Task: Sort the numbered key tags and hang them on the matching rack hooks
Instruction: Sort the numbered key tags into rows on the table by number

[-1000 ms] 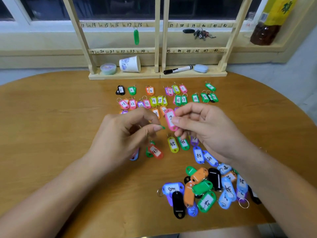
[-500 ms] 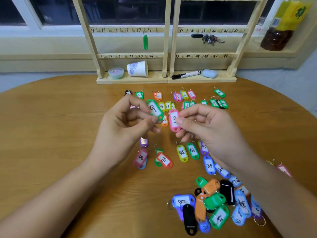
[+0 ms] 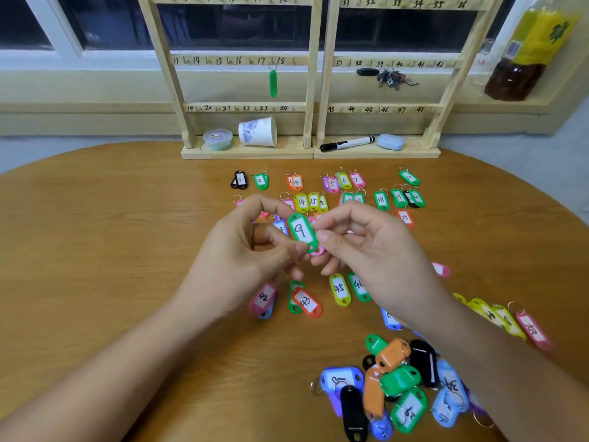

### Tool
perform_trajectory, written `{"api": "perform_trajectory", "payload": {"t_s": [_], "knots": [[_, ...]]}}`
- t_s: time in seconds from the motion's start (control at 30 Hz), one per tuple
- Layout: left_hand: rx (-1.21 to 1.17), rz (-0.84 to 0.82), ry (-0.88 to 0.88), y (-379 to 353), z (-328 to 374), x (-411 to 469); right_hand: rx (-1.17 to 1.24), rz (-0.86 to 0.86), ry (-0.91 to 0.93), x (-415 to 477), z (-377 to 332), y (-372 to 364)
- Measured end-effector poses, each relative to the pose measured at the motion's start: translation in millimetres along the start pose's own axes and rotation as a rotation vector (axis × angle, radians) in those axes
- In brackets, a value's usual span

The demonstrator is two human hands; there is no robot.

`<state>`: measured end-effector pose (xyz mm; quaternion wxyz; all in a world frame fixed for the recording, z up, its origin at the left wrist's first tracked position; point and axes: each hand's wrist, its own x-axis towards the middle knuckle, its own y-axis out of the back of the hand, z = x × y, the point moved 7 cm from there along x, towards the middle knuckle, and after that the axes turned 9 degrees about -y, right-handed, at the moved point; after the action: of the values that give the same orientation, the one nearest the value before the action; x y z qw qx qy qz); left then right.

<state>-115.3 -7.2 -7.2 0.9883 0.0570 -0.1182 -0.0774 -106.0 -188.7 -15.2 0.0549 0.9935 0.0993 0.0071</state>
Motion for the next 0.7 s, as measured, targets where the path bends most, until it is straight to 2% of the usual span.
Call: {"api": "perform_trajectory", "payload": {"t_s": [0.37,0.57,0.7], "knots": [[0.251,-0.091,-0.030,-9.2,10.5,13.9,-0.054,0.053,0.020,4.2,-0.9,10.6],[-0.010,0.006,0.064,-12.1,4.2,24.8,0.140,0.095,-0.037,7.1,1.5,21.1],[-0.025,-0.004,0.054,-19.2,3.8,34.5,0.095,0.139,-0.067,13.4,3.4,28.1]]}}
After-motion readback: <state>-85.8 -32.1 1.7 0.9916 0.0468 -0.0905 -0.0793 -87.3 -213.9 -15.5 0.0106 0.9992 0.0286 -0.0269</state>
